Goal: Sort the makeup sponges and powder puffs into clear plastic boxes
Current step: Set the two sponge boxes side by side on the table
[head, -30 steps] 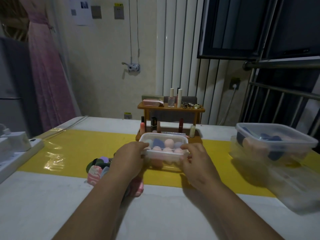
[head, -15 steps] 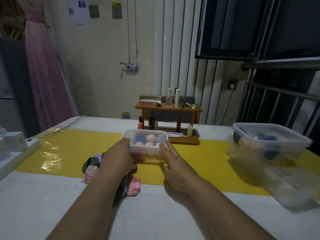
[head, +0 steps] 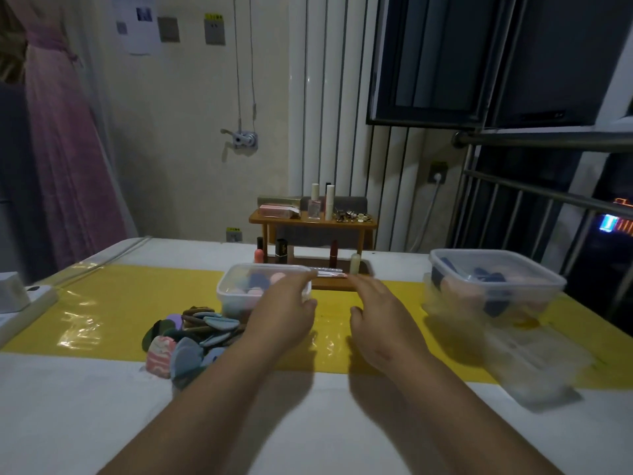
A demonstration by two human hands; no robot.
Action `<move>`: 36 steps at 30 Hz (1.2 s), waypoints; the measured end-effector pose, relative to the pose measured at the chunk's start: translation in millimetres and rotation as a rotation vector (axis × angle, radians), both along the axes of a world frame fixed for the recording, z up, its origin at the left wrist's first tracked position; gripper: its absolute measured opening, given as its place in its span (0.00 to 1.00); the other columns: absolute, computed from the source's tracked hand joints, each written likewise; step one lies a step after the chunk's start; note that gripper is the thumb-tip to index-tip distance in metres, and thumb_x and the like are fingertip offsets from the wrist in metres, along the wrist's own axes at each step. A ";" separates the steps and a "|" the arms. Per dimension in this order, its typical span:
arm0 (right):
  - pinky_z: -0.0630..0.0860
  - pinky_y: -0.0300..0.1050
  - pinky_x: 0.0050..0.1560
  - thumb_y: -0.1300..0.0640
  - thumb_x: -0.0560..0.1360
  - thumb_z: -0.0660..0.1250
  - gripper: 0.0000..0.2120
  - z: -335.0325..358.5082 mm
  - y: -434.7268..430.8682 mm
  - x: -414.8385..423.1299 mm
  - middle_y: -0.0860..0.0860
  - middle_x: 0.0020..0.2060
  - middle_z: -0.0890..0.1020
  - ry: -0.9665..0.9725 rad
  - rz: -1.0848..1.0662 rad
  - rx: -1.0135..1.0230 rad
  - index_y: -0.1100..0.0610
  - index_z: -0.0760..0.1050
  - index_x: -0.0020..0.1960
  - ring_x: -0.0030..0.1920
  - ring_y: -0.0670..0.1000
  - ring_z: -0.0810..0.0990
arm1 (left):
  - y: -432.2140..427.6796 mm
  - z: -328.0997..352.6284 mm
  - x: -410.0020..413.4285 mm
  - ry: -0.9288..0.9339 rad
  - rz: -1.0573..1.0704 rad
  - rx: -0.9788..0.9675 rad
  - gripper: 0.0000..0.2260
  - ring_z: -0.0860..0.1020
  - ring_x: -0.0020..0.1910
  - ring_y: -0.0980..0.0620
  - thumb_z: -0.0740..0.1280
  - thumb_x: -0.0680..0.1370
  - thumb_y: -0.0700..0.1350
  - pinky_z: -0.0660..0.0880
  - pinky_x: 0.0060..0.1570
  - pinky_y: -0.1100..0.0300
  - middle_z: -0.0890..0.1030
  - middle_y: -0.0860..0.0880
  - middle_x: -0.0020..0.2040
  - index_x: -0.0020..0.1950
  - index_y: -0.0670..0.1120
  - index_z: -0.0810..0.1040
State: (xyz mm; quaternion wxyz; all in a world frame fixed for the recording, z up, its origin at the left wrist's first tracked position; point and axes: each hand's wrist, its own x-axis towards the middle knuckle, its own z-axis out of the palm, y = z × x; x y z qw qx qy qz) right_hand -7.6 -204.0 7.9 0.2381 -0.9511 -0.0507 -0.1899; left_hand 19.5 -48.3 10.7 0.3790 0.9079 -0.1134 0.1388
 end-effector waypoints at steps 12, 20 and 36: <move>0.69 0.54 0.66 0.63 0.76 0.62 0.18 35.8 -95.9 -24.0 0.54 0.63 0.78 -0.317 -0.333 0.028 0.58 0.77 0.65 0.63 0.57 0.73 | -110.0 12.0 -1.2 0.063 -0.249 -0.209 0.27 0.71 0.68 0.49 0.69 0.78 0.43 0.74 0.63 0.49 0.72 0.50 0.71 0.75 0.58 0.65; 0.63 0.51 0.71 0.60 0.80 0.56 0.19 31.5 -169.2 -34.1 0.54 0.72 0.70 -0.230 -0.612 0.232 0.54 0.76 0.68 0.70 0.58 0.66 | -175.5 19.0 -18.9 0.052 -0.354 -0.152 0.27 0.59 0.77 0.49 0.63 0.80 0.40 0.63 0.71 0.55 0.56 0.51 0.80 0.75 0.61 0.64; 0.67 0.47 0.68 0.60 0.78 0.66 0.19 6.8 -108.9 -10.2 0.49 0.71 0.70 -0.231 -0.386 0.259 0.51 0.76 0.68 0.68 0.55 0.69 | -116.3 3.1 -0.6 -0.169 -0.142 -0.074 0.17 0.71 0.59 0.53 0.67 0.78 0.43 0.72 0.52 0.60 0.67 0.51 0.70 0.67 0.53 0.71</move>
